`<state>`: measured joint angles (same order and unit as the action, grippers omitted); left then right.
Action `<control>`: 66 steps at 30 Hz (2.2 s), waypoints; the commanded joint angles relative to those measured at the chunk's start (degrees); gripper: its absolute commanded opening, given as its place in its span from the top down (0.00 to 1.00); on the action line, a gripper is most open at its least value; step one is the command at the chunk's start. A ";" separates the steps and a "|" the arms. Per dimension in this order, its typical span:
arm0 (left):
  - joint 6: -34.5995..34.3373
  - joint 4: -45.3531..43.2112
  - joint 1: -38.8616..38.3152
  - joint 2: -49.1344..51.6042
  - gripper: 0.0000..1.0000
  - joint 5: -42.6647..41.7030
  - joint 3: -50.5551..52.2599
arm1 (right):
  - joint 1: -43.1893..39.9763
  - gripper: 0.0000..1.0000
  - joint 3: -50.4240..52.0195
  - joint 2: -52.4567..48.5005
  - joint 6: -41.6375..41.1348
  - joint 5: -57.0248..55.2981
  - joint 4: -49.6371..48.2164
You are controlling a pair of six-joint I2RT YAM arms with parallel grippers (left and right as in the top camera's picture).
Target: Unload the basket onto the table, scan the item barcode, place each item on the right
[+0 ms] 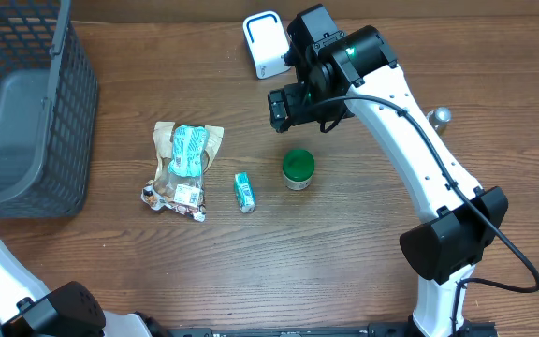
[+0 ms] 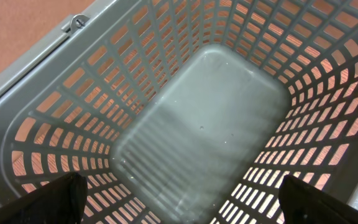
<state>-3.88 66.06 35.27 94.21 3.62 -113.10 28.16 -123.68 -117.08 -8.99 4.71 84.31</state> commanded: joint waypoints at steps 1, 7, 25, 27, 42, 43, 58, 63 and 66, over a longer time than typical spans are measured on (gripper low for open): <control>1.11 -0.04 -0.04 0.39 0.00 -0.50 -1.01 | -0.22 0.00 -0.42 0.26 0.04 0.33 0.04; 1.11 -0.04 -0.04 0.39 0.00 -0.48 -1.01 | -0.22 0.00 -0.42 0.26 0.04 0.35 0.02; 1.11 -0.04 -0.04 0.39 0.01 -0.50 -1.01 | -0.22 0.00 -0.42 0.26 0.07 -0.74 -9.53; 1.11 -0.04 -0.04 0.39 0.00 -0.48 -1.01 | -0.22 0.00 -0.42 0.26 0.07 -0.74 -9.53; 1.11 -0.04 -0.04 0.39 0.00 -0.48 -1.01 | -0.22 0.00 -0.42 0.26 0.04 -0.74 -9.53; 1.11 -0.04 -0.04 0.39 0.00 -0.50 -1.01 | -0.22 0.00 -0.42 0.26 0.07 -0.74 -9.53; 1.09 -0.04 -0.04 0.39 0.00 -0.50 -1.01 | -0.22 0.00 -0.42 0.26 0.04 -0.74 -9.53; 1.11 -0.04 -0.04 0.39 0.01 -0.50 -1.01 | -0.22 0.00 -0.42 0.26 0.04 -0.74 -9.53; 1.11 -0.04 -0.04 0.39 0.00 -0.50 -1.01 | -0.22 0.00 -0.42 0.26 0.04 -0.74 -9.53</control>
<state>-3.88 66.06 35.27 94.21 3.62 -113.10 28.16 -123.63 -117.08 -8.99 4.23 75.00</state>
